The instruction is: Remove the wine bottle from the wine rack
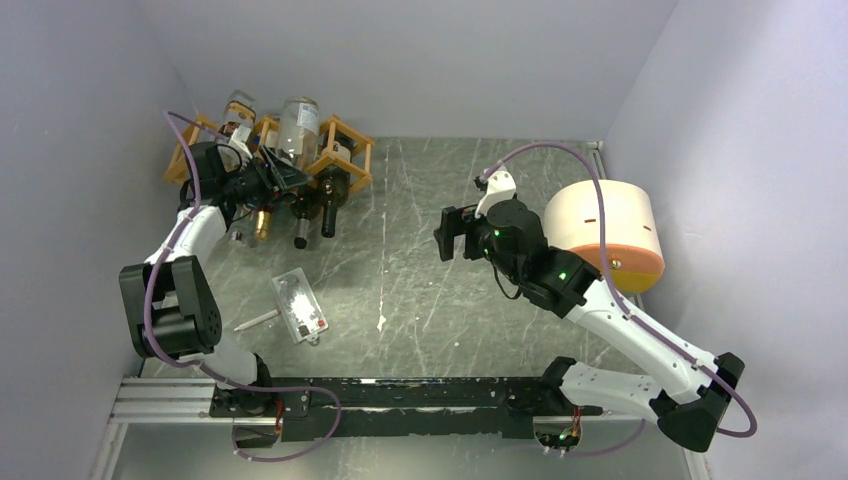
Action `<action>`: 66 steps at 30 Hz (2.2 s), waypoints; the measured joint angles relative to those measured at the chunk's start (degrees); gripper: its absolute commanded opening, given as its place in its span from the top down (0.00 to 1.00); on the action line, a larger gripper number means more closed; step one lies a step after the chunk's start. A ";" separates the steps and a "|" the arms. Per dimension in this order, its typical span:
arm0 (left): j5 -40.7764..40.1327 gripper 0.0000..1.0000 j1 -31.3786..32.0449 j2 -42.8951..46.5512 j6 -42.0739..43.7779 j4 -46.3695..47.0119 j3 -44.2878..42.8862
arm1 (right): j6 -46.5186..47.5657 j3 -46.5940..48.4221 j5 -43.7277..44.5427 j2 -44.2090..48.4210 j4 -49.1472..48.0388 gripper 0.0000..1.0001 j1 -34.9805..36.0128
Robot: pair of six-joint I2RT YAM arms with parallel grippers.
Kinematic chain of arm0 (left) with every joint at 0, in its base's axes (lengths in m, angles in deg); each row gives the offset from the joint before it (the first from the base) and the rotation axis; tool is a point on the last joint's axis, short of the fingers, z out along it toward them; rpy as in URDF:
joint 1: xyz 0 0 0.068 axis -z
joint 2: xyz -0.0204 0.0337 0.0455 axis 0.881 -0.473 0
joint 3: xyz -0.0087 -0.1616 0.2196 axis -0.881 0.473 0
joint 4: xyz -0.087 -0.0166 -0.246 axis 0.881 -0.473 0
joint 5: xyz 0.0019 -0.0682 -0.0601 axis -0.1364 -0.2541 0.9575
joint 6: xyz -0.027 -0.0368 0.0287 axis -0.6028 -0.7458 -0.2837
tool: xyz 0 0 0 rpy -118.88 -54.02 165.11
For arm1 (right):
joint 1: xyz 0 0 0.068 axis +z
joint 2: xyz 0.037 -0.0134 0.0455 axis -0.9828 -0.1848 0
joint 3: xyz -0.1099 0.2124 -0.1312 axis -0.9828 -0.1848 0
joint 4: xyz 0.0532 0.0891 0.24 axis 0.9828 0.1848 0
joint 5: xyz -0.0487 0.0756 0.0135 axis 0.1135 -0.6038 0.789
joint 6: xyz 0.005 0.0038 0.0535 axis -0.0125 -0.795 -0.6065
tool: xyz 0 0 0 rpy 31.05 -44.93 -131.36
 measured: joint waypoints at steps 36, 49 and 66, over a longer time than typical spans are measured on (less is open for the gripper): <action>7.82 0.93 -2.62 -1.11 -20.70 26.38 9.81 | -0.55 0.00 0.20 -2.62 0.20 0.00 0.00; 12.22 0.93 -3.87 -2.19 -41.27 45.92 15.67 | -0.79 0.00 -0.04 -3.93 0.17 0.00 0.00; 13.55 0.93 -4.11 -3.61 -48.72 53.37 16.33 | -0.81 0.00 -0.48 -5.68 0.02 0.00 0.00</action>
